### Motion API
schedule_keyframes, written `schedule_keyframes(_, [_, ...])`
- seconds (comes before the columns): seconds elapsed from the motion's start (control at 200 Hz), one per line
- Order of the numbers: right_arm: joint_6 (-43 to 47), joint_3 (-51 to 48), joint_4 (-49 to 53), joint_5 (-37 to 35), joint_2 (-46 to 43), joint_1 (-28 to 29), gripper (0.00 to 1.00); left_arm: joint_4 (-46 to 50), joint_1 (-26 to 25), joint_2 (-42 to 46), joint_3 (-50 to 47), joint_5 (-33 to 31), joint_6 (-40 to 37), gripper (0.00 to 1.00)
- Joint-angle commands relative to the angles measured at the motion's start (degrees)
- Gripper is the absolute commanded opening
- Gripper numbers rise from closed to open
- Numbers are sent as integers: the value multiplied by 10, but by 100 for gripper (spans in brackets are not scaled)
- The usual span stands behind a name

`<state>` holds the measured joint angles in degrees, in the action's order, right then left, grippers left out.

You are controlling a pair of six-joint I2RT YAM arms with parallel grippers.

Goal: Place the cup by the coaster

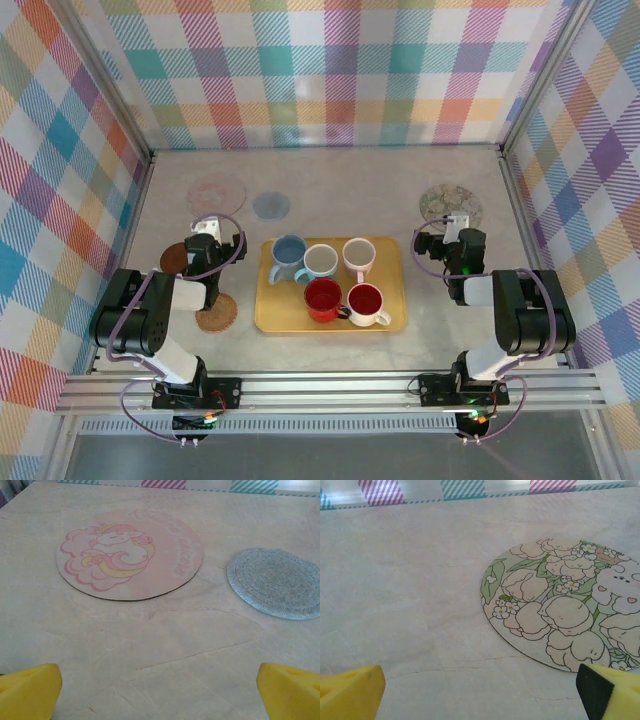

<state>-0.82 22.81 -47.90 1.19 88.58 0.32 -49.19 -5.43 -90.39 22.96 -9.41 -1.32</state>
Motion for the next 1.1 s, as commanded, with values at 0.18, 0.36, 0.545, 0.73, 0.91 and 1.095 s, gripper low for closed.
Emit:
schedule_keyframes(0.18, [3, 6, -7, 11, -2, -3, 99, -6, 4, -1, 3, 11, -7, 100])
schedule_keyframes(0.36, [3, 6, -7, 11, -2, -3, 99, -6, 4, 0, 3, 11, -7, 100])
schedule_keyframes(0.545, [3, 7, -7, 11, -2, -3, 99, -4, 5, -1, 4, 13, -6, 100])
schedule_keyframes(0.73, [2, 8, -6, 10, -1, -3, 99, 1, 8, -1, 8, 21, -5, 100])
schedule_keyframes(0.91, [3, 6, -8, 11, -2, -3, 99, -2, 8, -1, 5, 20, -5, 100])
schedule_keyframes(1.095, [1, 6, 15, -3, -32, -1, 99, 18, 8, 40, 1, 25, -8, 100])
